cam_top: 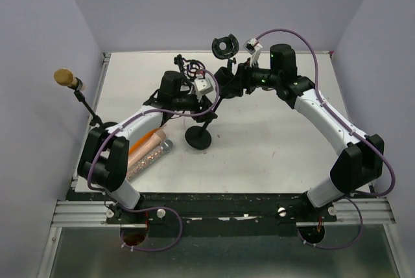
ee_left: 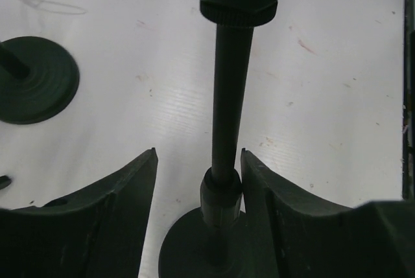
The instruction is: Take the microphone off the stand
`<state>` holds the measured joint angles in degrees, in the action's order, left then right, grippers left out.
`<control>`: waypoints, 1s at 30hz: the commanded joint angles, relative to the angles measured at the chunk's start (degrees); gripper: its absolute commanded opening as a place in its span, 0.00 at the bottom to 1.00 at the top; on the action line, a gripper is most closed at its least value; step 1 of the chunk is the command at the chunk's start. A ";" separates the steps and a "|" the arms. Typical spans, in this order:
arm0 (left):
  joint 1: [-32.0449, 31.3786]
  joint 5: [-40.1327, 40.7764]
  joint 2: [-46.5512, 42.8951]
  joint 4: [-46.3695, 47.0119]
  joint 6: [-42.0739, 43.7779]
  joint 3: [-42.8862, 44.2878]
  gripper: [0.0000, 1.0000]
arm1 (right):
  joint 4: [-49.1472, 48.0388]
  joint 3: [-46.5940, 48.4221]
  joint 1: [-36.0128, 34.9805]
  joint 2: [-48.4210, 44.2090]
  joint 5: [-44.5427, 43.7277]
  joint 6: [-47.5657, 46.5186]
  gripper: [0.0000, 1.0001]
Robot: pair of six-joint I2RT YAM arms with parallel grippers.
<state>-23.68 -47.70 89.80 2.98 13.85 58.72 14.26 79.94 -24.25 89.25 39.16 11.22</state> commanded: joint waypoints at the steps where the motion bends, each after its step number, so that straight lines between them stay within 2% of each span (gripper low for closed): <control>1: 0.04 -10.30 4.15 -5.27 2.67 3.51 0.53 | 3.67 -2.42 -0.18 1.19 -0.92 -5.51 0.01; 4: -0.57 -7.15 5.12 -7.89 5.74 4.30 0.31 | 3.84 -1.90 -0.18 1.54 -1.10 -5.25 0.01; 7: -0.58 -4.25 3.81 -11.32 9.96 4.04 0.19 | 3.84 -1.37 0.17 1.71 -1.62 -3.67 0.01; 9: -0.49 -2.05 1.71 -10.73 9.02 2.73 0.11 | 3.84 -0.67 0.87 1.98 -2.68 0.09 0.01; 10: -1.01 0.83 0.22 -10.02 8.05 2.28 0.01 | 3.93 -0.06 1.57 2.33 -3.29 2.46 0.00; 13: -4.26 18.28 -3.92 -4.85 -2.03 1.40 0.00 | 5.33 2.23 3.94 4.52 -3.39 9.85 0.01; 14: -6.44 27.22 -5.06 -3.87 -4.24 1.31 0.00 | 5.77 2.93 4.47 5.40 -3.30 11.78 0.00; 16: -12.06 50.30 -6.39 -0.12 -6.11 0.09 0.00 | 6.39 4.08 4.74 6.72 -3.03 12.68 0.00; 18: -15.42 60.93 -5.69 3.42 -5.67 -1.06 0.00 | 6.30 4.52 4.74 7.42 -2.77 12.86 0.00; 19: -16.39 62.98 -4.90 3.00 -6.37 -0.37 0.00 | 6.39 4.70 4.83 7.77 -2.60 12.77 0.00; 23: -16.57 62.03 -0.16 -6.37 -9.00 5.51 0.00 | 6.74 3.65 4.91 7.52 -2.07 11.28 0.01; 25: -15.52 57.76 0.82 -10.96 -8.40 7.89 0.00 | 6.66 2.68 5.18 6.64 -1.72 10.40 0.00; 26: -14.30 51.72 0.38 -12.55 -8.31 8.25 0.09 | 6.74 2.07 5.09 6.29 -1.63 9.70 0.00; 28: -11.05 41.00 -2.77 -11.96 -9.01 6.33 0.47 | 6.57 0.92 5.44 5.50 -1.54 8.99 0.00; 30: -8.06 31.40 -5.85 -10.46 -9.36 4.22 0.66 | 6.04 -0.04 5.62 4.79 -1.10 8.03 0.00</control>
<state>-38.57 -2.59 89.89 -7.25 5.61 64.16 15.46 83.13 -19.11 95.29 39.20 24.36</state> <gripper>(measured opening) 0.520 0.608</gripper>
